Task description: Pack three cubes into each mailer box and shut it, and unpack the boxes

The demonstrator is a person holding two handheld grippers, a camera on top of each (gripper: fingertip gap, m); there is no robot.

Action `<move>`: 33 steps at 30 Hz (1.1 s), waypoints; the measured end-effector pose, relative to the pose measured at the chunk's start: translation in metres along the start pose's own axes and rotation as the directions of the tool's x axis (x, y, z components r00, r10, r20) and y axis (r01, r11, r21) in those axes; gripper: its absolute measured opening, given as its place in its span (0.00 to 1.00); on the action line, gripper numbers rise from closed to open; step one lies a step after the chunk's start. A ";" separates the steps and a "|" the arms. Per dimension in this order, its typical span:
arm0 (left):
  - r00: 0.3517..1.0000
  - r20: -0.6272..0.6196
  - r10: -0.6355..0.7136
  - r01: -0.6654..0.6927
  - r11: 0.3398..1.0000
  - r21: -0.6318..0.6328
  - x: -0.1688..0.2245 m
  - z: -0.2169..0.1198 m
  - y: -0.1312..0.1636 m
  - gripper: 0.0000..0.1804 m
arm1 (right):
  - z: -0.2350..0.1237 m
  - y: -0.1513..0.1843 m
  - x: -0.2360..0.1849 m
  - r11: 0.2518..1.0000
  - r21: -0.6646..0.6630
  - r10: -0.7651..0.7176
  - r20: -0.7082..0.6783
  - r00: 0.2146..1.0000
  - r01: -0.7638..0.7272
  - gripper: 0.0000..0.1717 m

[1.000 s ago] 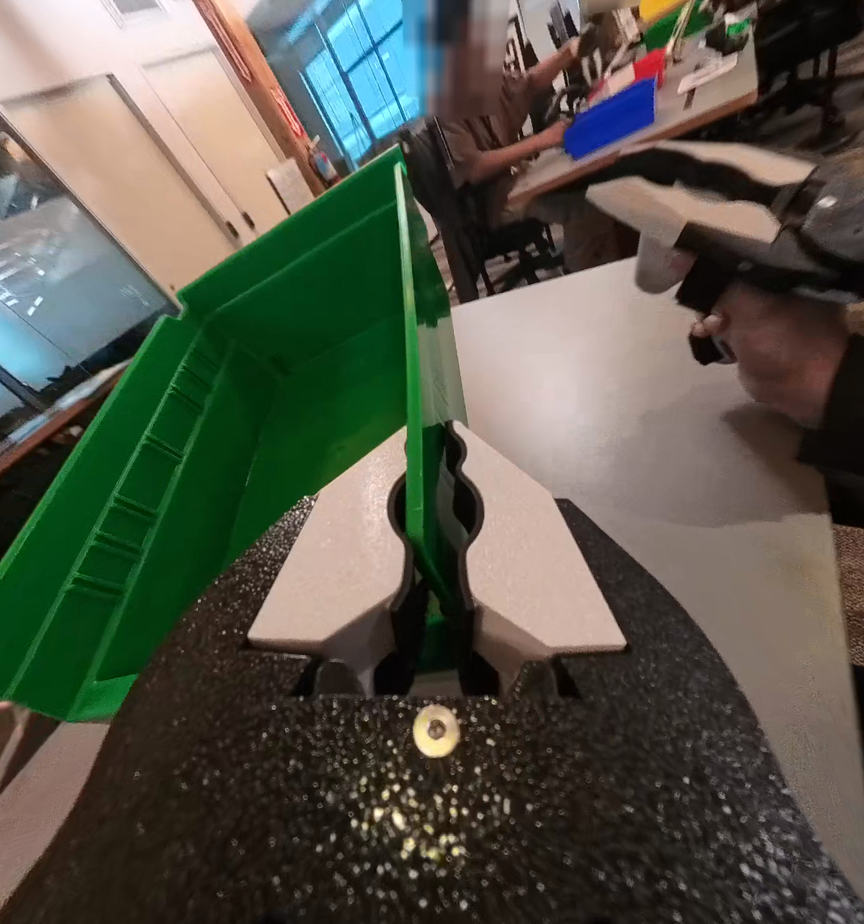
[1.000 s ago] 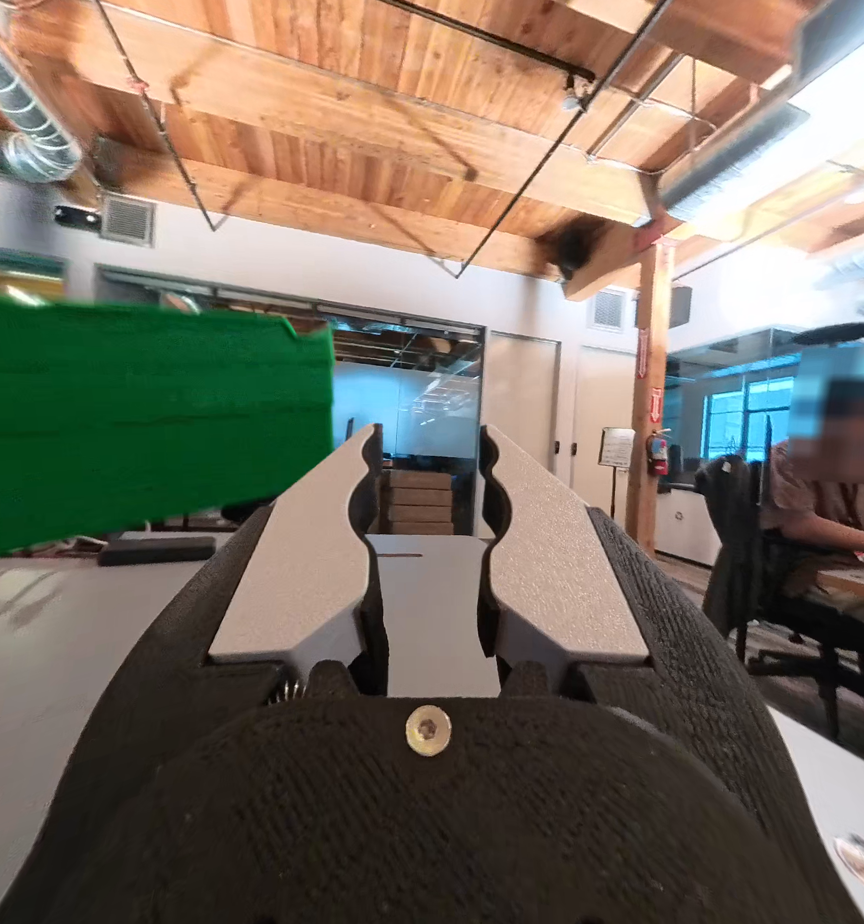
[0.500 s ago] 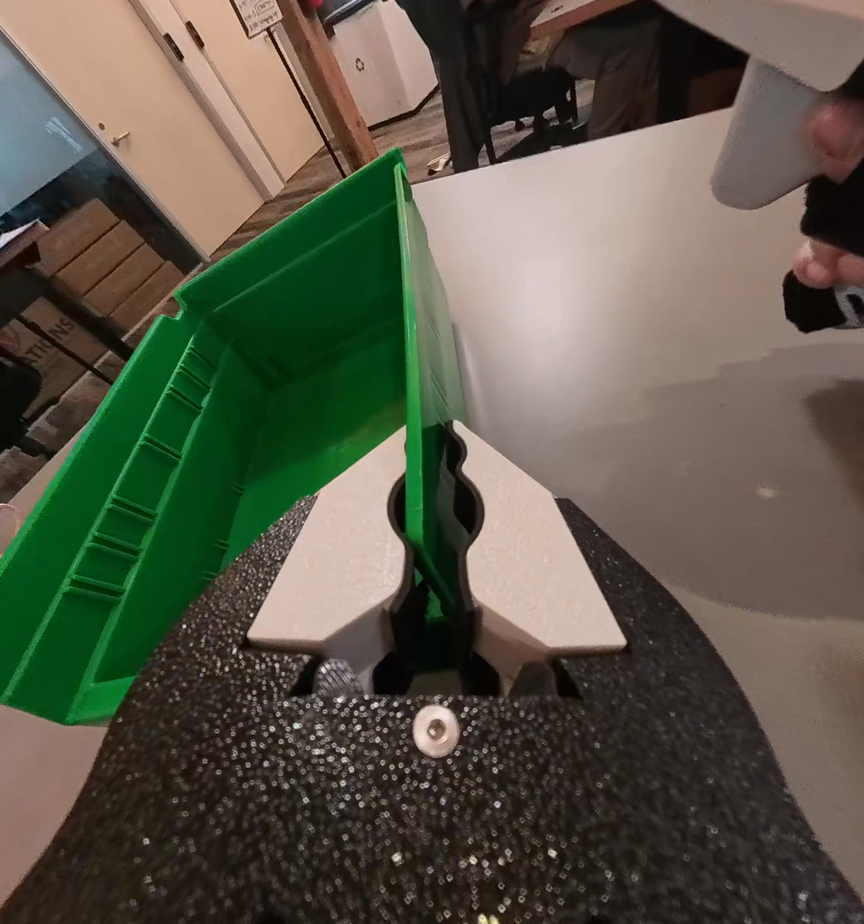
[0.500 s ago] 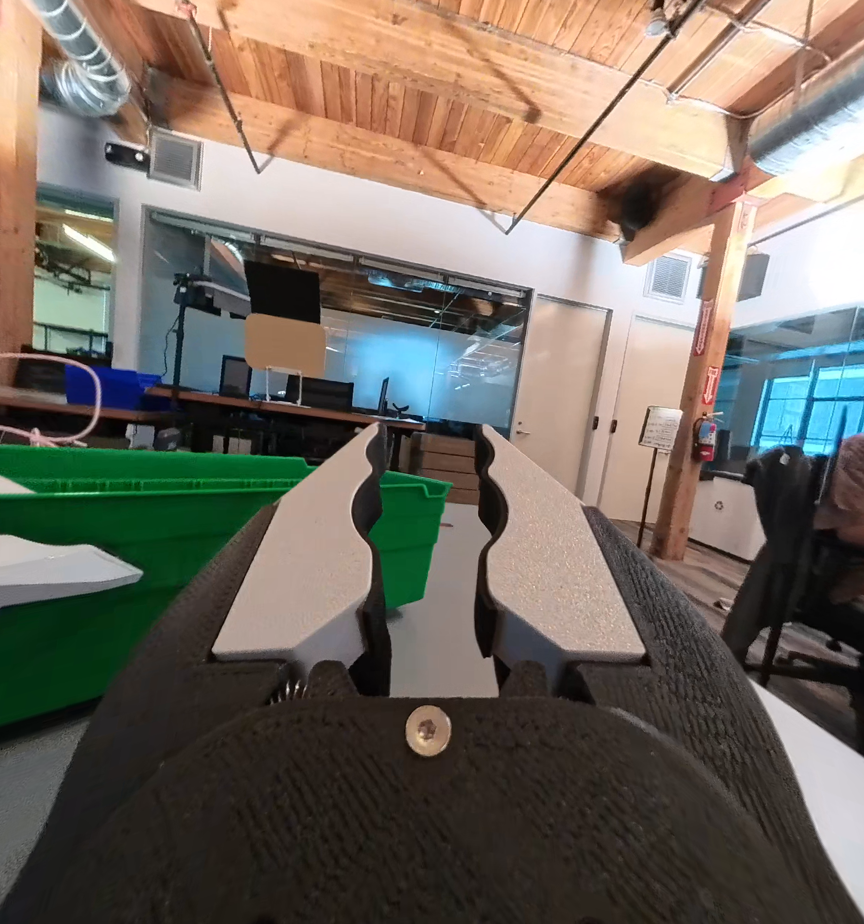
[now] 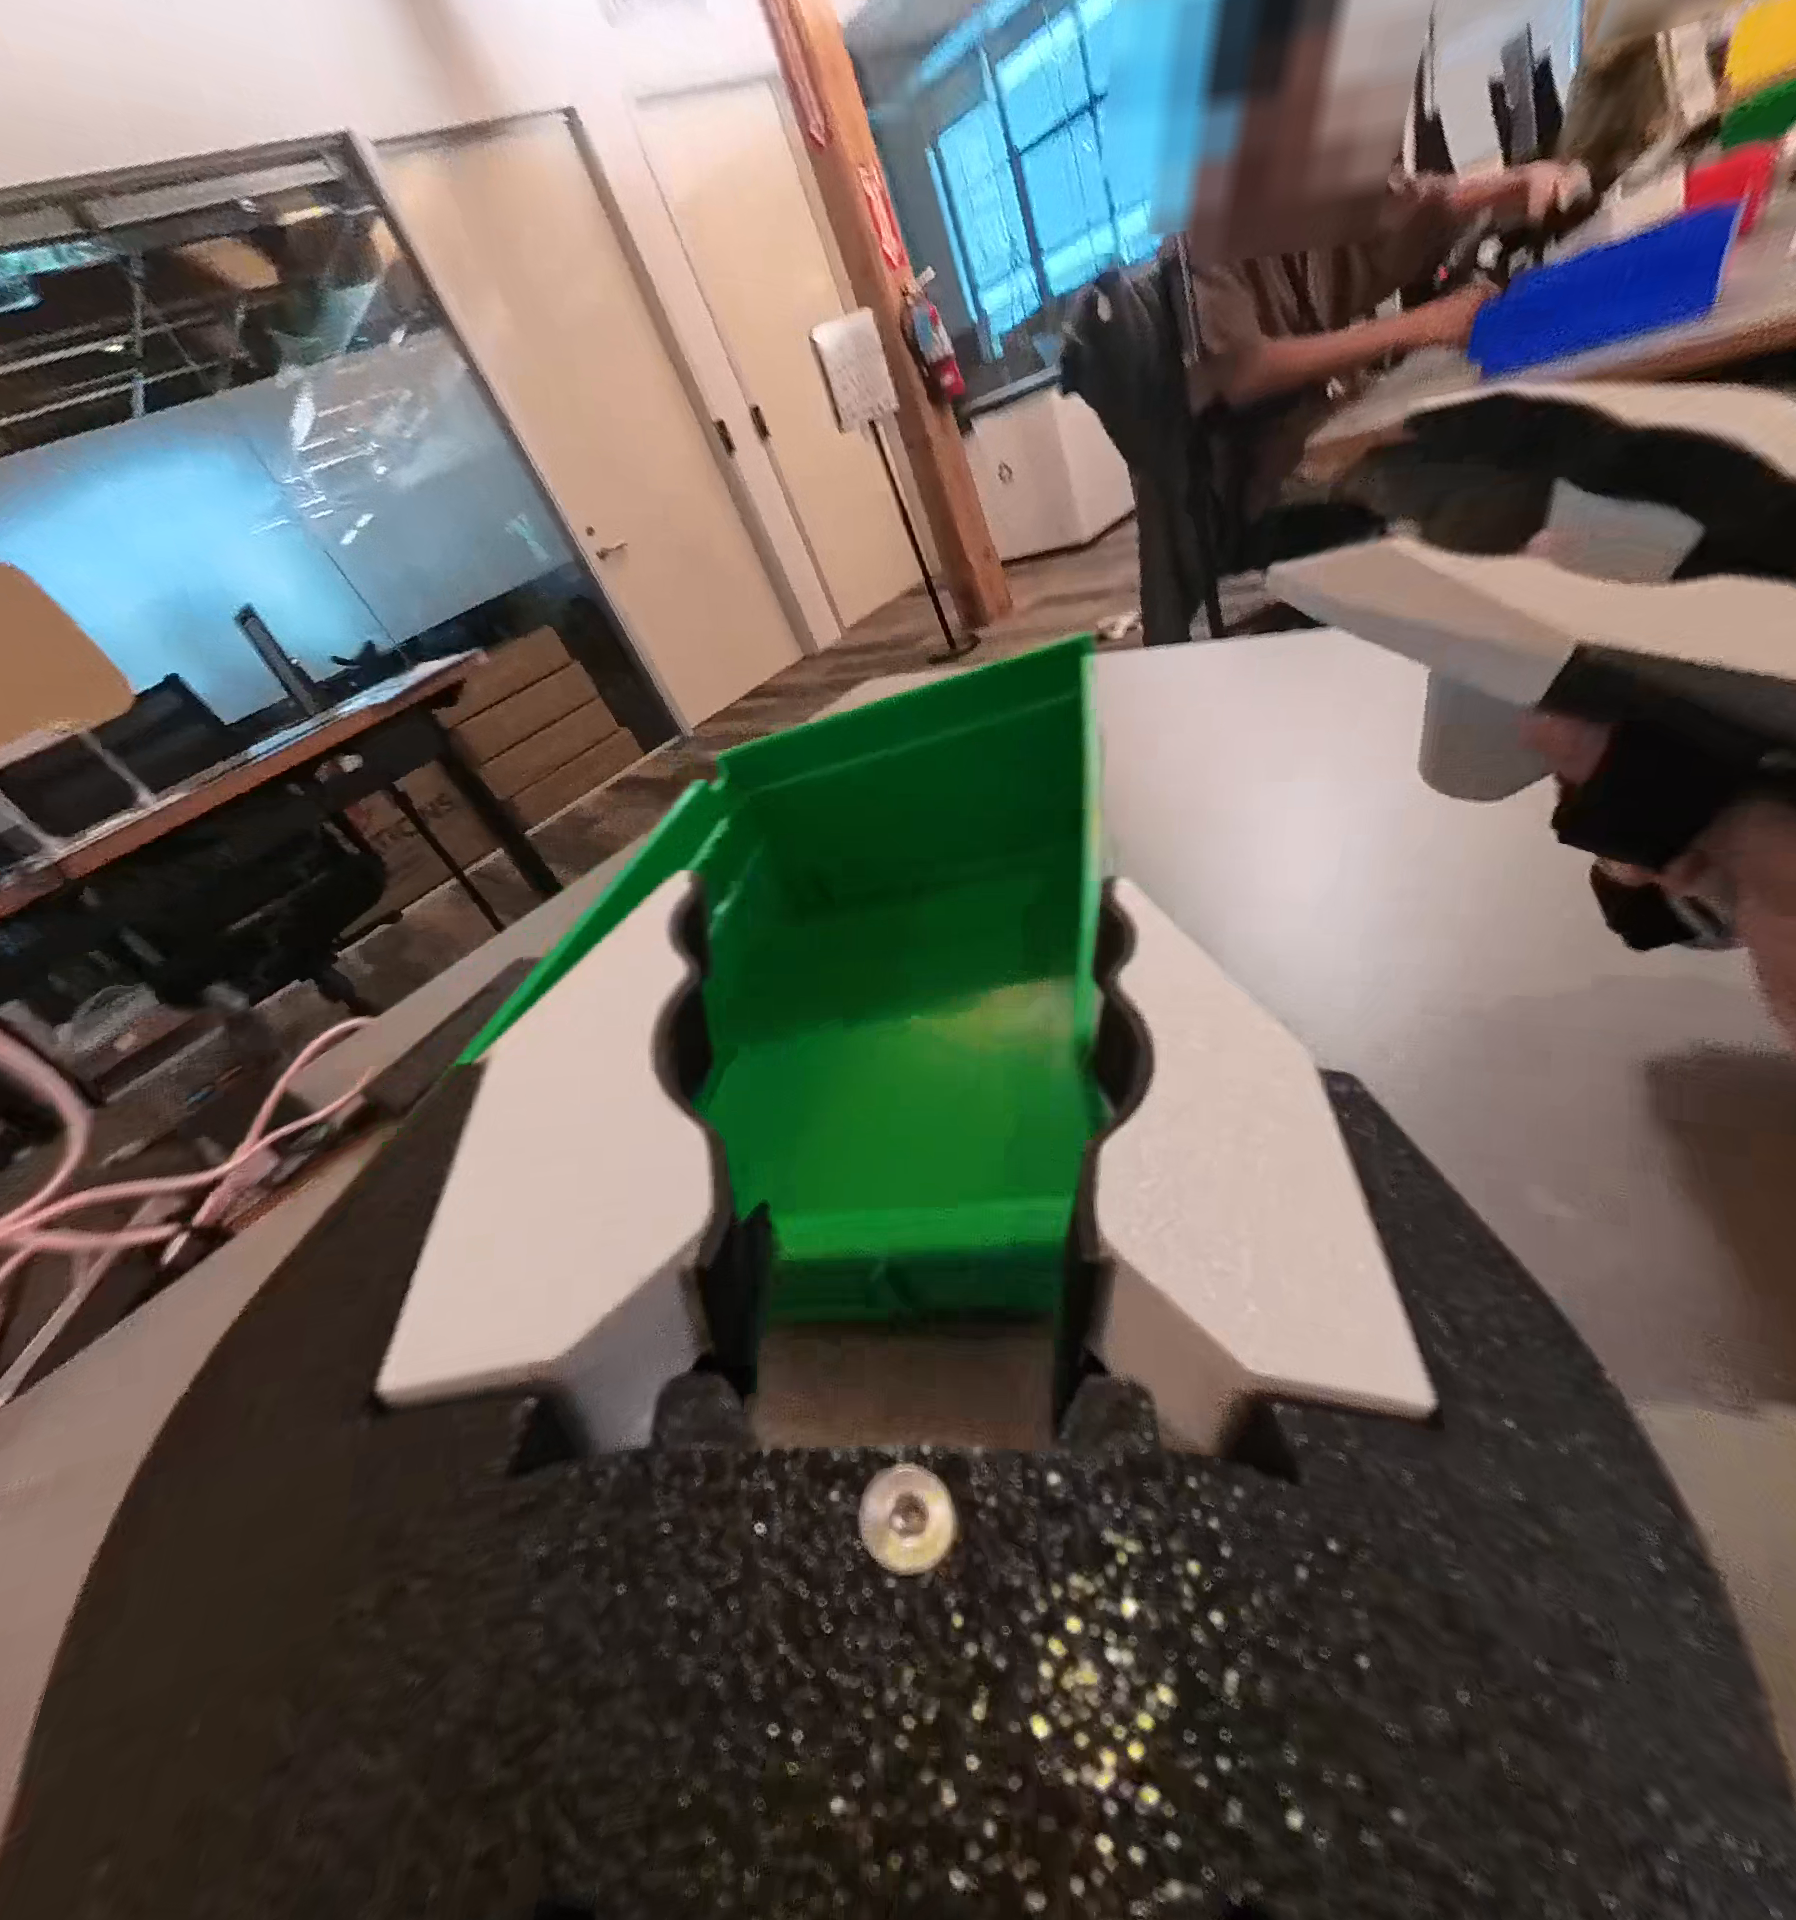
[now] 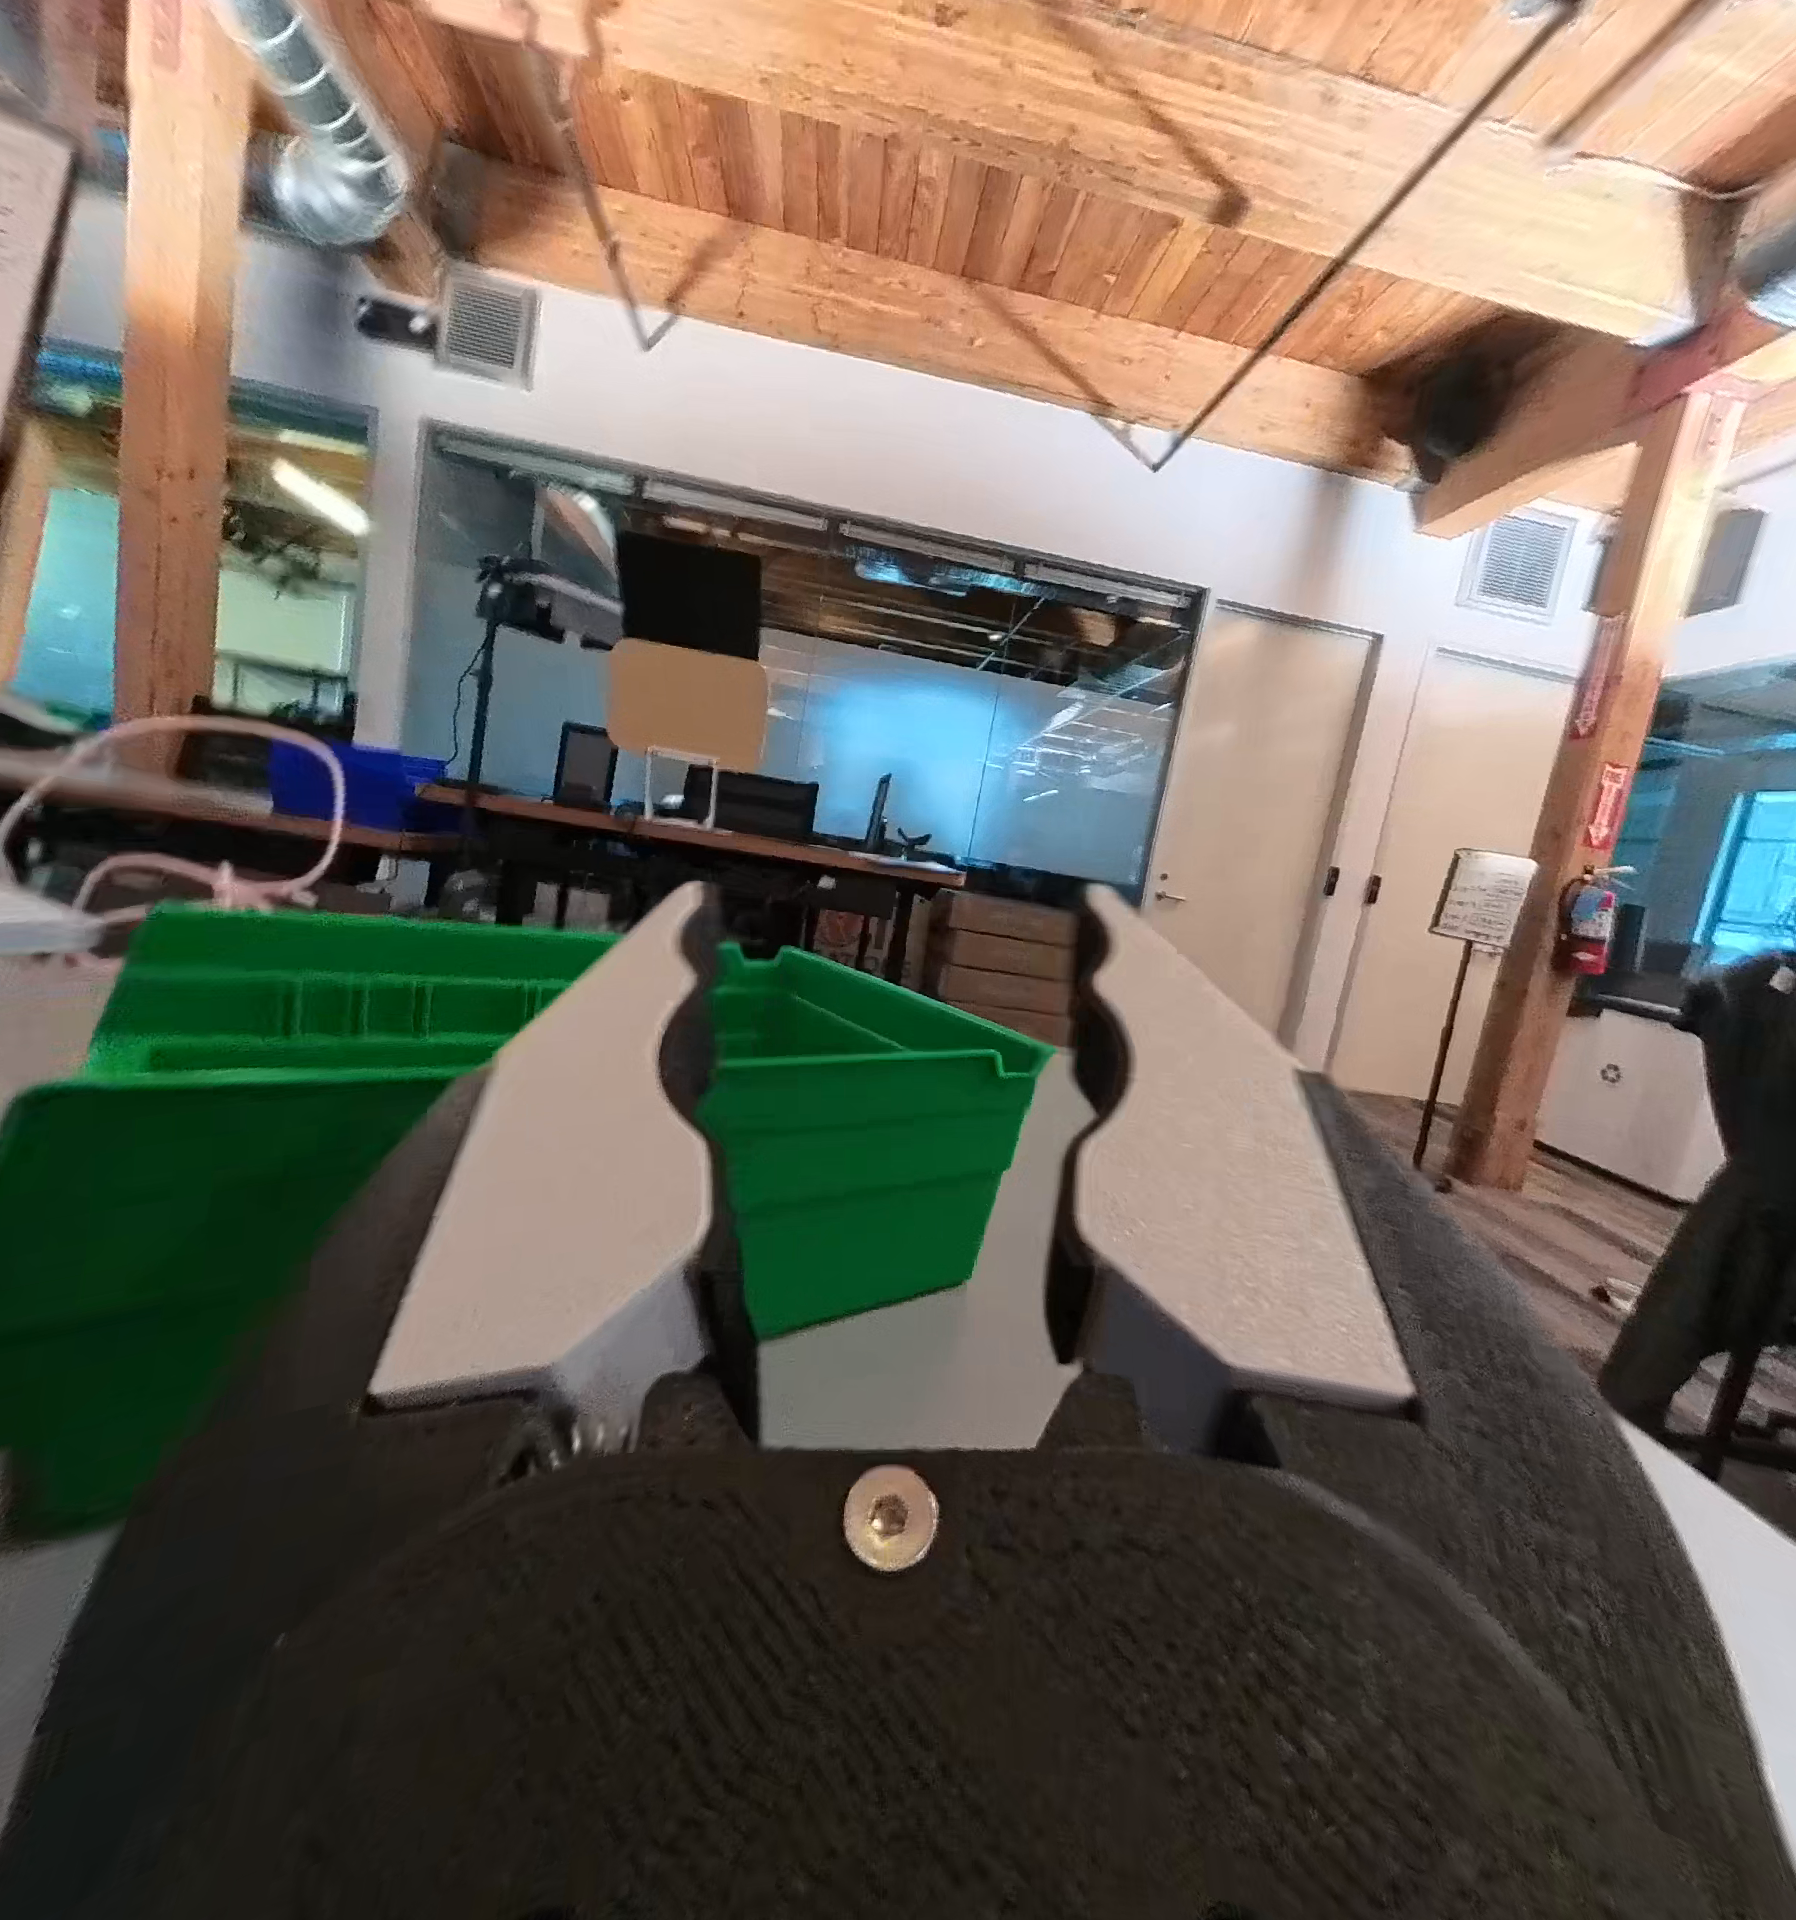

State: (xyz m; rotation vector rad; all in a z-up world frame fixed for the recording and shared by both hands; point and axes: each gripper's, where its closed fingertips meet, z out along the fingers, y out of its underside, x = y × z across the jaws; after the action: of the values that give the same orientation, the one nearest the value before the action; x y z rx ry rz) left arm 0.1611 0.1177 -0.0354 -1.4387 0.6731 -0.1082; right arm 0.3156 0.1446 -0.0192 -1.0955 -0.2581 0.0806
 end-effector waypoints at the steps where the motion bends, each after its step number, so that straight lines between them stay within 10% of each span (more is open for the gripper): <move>1: 0.999 0.030 -0.021 0.020 1.000 0.019 -0.013 -0.018 -0.002 0.45 | 0.000 -0.005 -0.003 0.999 0.021 0.034 -0.017 0.999 -0.033 0.48; 6: 0.919 0.351 -0.178 0.142 0.982 0.127 -0.109 -0.129 0.006 0.66 | 0.001 -0.017 -0.067 0.990 0.031 0.138 0.072 0.988 -0.141 0.70; 14: 0.624 0.770 -0.131 0.176 0.984 0.025 -0.219 -0.296 0.076 0.70 | 0.003 0.016 -0.129 0.955 -0.256 0.182 0.110 0.977 -0.149 0.72; 23: 0.547 0.827 -0.129 0.381 0.918 -0.109 -0.236 -0.345 0.168 0.65 | 0.001 0.063 -0.128 0.868 -0.495 0.065 0.165 0.984 0.026 0.53; 33: 0.536 0.843 -0.045 0.423 0.878 -0.223 -0.259 -0.374 0.195 0.26 | -0.009 0.085 -0.042 0.796 -0.605 0.027 0.029 0.999 -0.003 0.25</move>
State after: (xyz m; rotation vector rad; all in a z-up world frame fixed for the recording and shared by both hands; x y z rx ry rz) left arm -0.2934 -0.0597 -0.1177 -1.7589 -0.3348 0.5170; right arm 0.2820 0.1678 -0.1052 -1.7435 -0.3188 0.0303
